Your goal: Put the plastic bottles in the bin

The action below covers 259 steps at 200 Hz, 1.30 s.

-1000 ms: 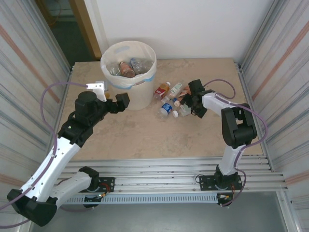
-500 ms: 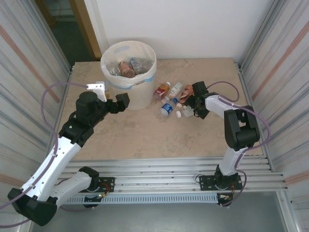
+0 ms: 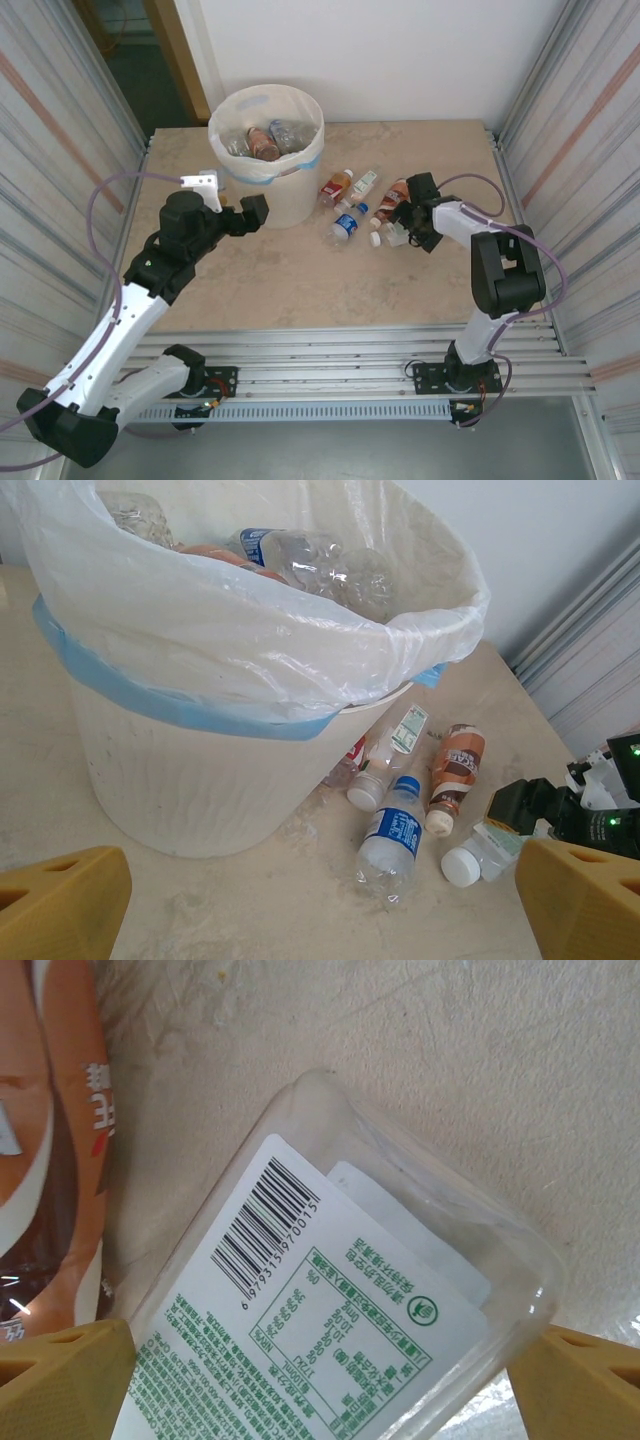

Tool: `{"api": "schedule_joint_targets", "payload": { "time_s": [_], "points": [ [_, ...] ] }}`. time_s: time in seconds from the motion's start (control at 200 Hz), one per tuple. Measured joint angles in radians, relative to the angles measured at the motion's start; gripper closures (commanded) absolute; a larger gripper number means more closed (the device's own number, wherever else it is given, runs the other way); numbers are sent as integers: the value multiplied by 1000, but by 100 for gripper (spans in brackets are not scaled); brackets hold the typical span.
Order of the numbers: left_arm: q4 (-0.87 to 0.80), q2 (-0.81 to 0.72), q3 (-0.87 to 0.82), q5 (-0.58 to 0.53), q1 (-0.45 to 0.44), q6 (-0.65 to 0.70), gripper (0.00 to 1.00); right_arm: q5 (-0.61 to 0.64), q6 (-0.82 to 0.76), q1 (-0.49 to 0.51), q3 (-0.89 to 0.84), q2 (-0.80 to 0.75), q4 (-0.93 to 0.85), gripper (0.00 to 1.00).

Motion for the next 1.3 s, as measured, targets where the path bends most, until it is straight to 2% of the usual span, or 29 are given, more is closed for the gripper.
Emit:
{"api": "schedule_joint_targets", "payload": {
  "time_s": [0.24, 0.551, 0.892, 1.187, 1.297],
  "points": [
    [0, 0, -6, -11, 0, 0, 1, -1, 0, 50, 65, 48, -37, 4],
    [-1, 0, -6, -25, 0, 0, 1, 0, 2, 55, 69, 84, -42, 9],
    [0, -1, -16, -32, 0, -16, 1, 0, 2, 54, 50, 84, -39, 8],
    [1, -22, -29, -61, 0, -38, 1, 10, 0, 50, 36, 79, -43, 30],
    [5, -34, -38, -74, 0, -50, 1, 10, 0, 48, 28, 71, -39, 35]
  ]
}}
